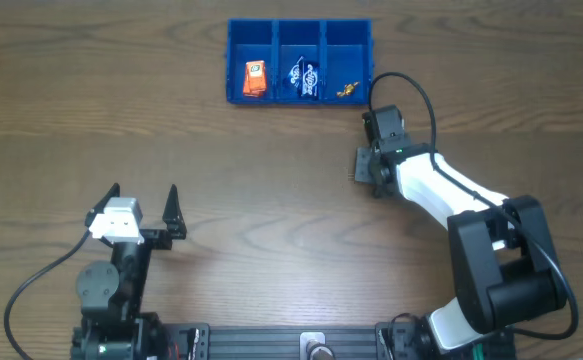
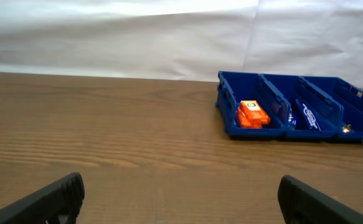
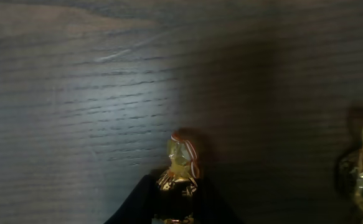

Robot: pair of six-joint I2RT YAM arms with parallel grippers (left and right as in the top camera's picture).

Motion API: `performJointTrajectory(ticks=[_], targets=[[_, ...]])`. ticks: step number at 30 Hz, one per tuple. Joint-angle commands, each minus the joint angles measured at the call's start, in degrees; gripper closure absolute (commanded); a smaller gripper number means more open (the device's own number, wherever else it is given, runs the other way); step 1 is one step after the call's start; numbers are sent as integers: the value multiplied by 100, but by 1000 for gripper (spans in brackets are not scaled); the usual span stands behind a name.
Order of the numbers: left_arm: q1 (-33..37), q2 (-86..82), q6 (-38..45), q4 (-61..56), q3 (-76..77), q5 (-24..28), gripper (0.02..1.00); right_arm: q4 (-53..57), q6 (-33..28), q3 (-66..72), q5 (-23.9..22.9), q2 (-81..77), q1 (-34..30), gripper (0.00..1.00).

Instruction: Sort Candies Into Trays

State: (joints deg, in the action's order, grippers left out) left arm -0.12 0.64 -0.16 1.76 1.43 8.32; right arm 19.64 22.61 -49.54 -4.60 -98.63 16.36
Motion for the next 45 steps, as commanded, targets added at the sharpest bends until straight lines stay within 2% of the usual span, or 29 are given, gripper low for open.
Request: performJointTrajectory(ticks=[1, 4, 9, 13, 18, 27, 29, 34, 35, 36, 39, 42, 45], targets=[[-17, -31, -22, 186, -116, 118, 20, 52, 181, -160, 72, 1012, 472, 869], [-17, -31, -22, 186, -116, 118, 20, 568, 184, -789, -297, 1582, 684, 866], [-17, -28, -22, 186, -116, 118, 20, 1552, -35, -2785, -1150, 1010, 669, 858], [-17, -31, -22, 186, -116, 118, 20, 1871, -516, -4299, -1187, -63, 490, 842], [-17, -31, -22, 186, -116, 118, 20, 2013, -511, -5176, -960, -1158, 247, 853], [-17, -31, -22, 184, -116, 118, 20, 1797, -446, -5178, -686, -1722, 166, 851], [-17, -31, -22, 186, -116, 118, 20, 1773, -444, -5178, -680, -1725, 166, 825], [-17, -31, -22, 186, -116, 118, 20, 1749, -450, -5178, -581, -1722, 155, 606], [-17, -31, -22, 186, -116, 118, 20, 1727, -479, -5178, -581, -1722, 151, 465], [-17, -31, -22, 184, -116, 118, 20, 1707, -514, -5178, -581, -1720, 151, 408], [-17, -31, -22, 186, -116, 116, 20, 1694, -514, -4992, -588, -1499, 107, 378], [-17, -31, -22, 186, -116, 118, 23, 1235, -511, -3978, -608, -518, -50, 356], [-17, -31, -22, 186, -116, 118, 20, 680, -505, -1886, -581, 1414, -422, 358]])
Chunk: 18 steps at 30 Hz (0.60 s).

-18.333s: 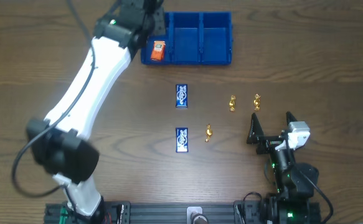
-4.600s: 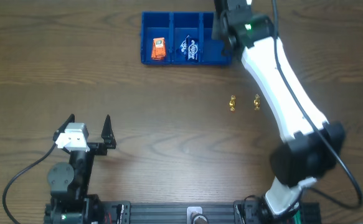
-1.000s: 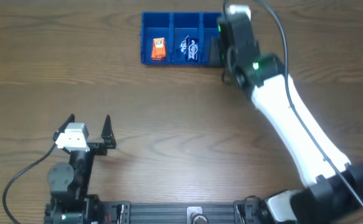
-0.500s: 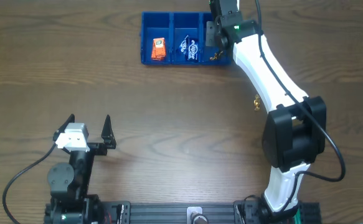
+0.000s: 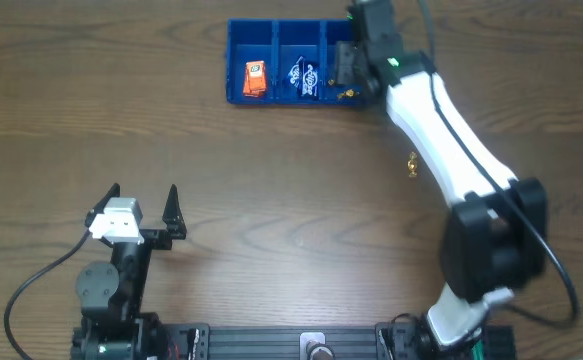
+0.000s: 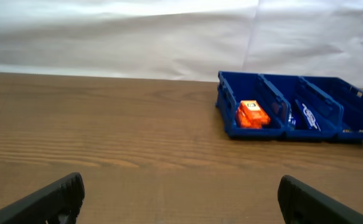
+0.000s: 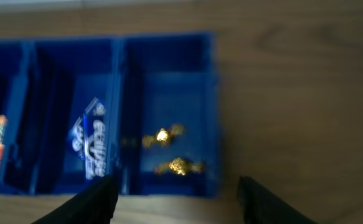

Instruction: Sort Candies Into Trays

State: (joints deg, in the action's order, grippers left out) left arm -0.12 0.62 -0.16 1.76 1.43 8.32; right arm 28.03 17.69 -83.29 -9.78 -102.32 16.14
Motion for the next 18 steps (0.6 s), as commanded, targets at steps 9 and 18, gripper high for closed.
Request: performJointTrajectory(ticks=[9, 18], targets=[[-17, -28, -22, 186, -116, 118, 20, -42, 48, 3591, 306, 2559, -1001, 386], [-17, -26, -22, 184, -116, 118, 20, -597, 48, 3683, 391, 1207, -1143, 397]])
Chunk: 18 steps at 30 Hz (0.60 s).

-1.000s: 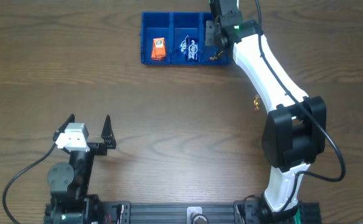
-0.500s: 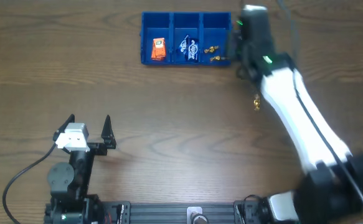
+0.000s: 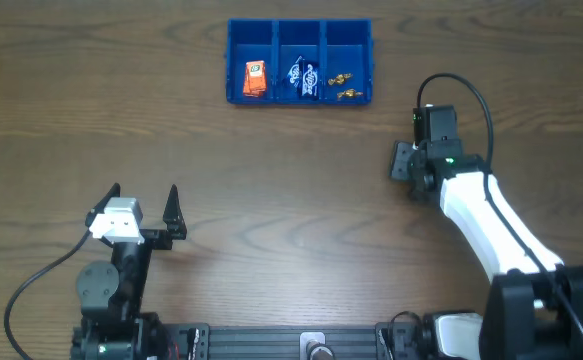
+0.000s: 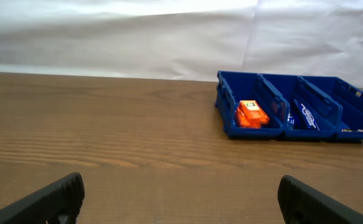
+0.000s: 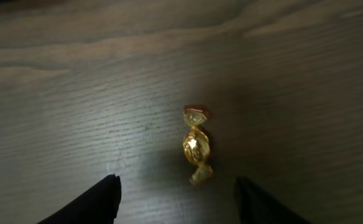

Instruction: Sort Candies Into Trays

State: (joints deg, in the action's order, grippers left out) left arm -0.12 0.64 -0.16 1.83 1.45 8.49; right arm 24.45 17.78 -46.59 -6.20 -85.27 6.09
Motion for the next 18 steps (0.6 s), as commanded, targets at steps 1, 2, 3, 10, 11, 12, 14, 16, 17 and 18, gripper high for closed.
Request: performJointTrajectory(ticks=[1, 2, 3, 10, 11, 12, 14, 16, 17, 18], targets=[[-17, -31, -24, 177, -118, 101, 20, -308, 39, 13, 35, -616, -197, 400], [-17, -31, -22, 179, -118, 98, 20, -369, 42, 13, 39, -704, -256, 402], [-17, -28, -22, 177, -118, 101, 20, -420, 42, 13, 37, -782, -308, 402], [-17, -31, -22, 177, -118, 101, 20, -492, 35, 13, 96, -942, -398, 419], [-17, -31, -22, 179, -118, 101, 20, -507, 35, 13, 96, -977, -398, 419], [-17, -28, -22, 177, -118, 101, 20, -529, 37, 13, 98, -1005, -398, 419], [-17, -31, -22, 177, -118, 101, 20, -566, 37, 13, 101, -1099, -398, 419], [-17, -31, -22, 177, -118, 101, 20, -588, 39, 13, 120, -1202, -396, 428], [-17, -31, -22, 179, -118, 101, 20, -597, 39, 13, 122, -1226, -396, 446], [-17, -31, -22, 179, -118, 101, 23, -601, 39, 13, 122, -1226, -396, 461]])
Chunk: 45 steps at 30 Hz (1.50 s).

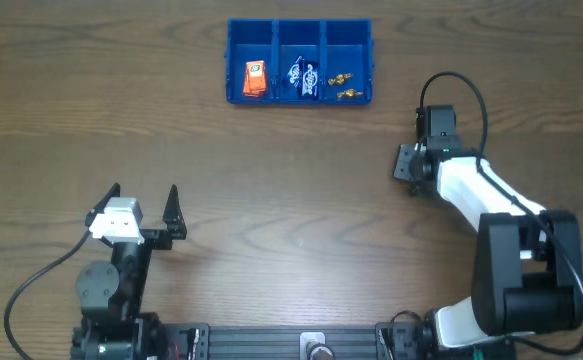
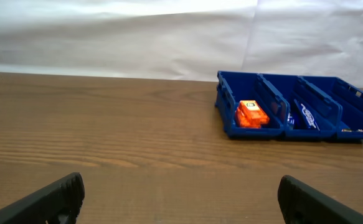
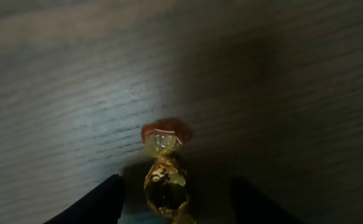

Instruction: Sort Candies Into Trays

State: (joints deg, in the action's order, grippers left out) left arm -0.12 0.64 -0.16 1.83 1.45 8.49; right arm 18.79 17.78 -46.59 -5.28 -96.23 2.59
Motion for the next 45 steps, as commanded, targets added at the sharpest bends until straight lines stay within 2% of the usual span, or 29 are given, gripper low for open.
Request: performJointTrajectory(ticks=[1, 6, 11, 18, 22, 27, 32, 37, 43, 45], targets=[[-17, -31, -24, 179, -118, 101, 20, -42, 39, 13, 31, -131, -46, 498], [-17, -28, -22, 179, -118, 101, 20, -46, 42, 13, 35, -131, -46, 706], [-17, -31, -22, 179, -118, 101, 20, -31, 195, 13, 101, -131, -28, 818], [-17, -31, -22, 179, -118, 101, 20, 603, 396, -267, 136, 1502, 968, 847], [-17, -31, -22, 179, -118, 98, 20, 1226, 256, -1408, -55, 1982, 1375, 862], [-17, -28, -22, 179, -118, 101, 20, 1582, -203, -3322, -201, 870, 1375, 855], [-17, -31, -22, 179, -118, 101, 20, 1926, -315, -5047, -326, -817, 1375, 855], [-17, -28, -24, 179, -118, 98, 20, 1705, -286, -5508, -264, -1836, 1388, 853], [-17, -31, -22, 177, -118, 101, 20, 1587, -284, -5508, -192, -2262, 1388, 844], [-17, -31, -22, 179, -118, 101, 20, 1576, -284, -5506, -190, -2293, 1416, 787]])
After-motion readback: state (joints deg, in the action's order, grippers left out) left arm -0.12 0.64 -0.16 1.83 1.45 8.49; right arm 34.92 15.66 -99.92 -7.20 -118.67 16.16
